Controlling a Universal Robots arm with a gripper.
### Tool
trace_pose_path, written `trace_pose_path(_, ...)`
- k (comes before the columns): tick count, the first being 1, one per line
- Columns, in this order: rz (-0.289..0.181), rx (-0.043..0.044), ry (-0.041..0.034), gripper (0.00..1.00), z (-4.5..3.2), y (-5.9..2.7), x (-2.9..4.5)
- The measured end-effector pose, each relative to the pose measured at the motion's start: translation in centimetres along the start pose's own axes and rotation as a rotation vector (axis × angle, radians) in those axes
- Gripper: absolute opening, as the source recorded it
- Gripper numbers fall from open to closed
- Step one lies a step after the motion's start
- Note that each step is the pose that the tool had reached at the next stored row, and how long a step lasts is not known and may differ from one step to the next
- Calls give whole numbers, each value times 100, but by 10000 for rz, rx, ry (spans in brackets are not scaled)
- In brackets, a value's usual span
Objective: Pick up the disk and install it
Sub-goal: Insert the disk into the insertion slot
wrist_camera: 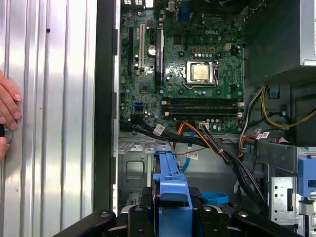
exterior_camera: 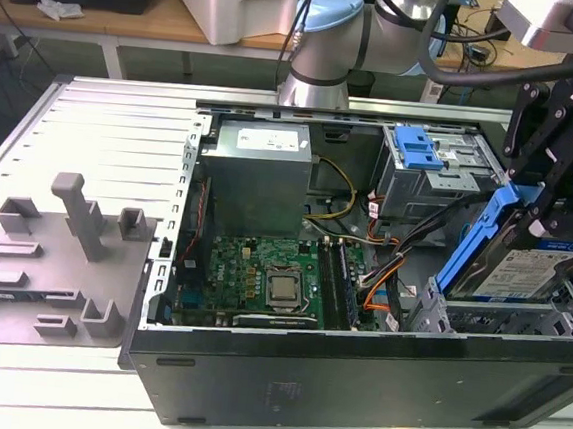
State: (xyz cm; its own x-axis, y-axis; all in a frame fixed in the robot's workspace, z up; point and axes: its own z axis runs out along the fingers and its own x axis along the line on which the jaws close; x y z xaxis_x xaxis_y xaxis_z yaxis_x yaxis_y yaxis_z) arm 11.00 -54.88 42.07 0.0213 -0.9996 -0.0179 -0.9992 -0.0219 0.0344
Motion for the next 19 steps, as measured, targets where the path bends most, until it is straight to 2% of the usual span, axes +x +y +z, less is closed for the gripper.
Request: trace_pose_path(19, 0, 0, 0, 37, 108, -4, 2)
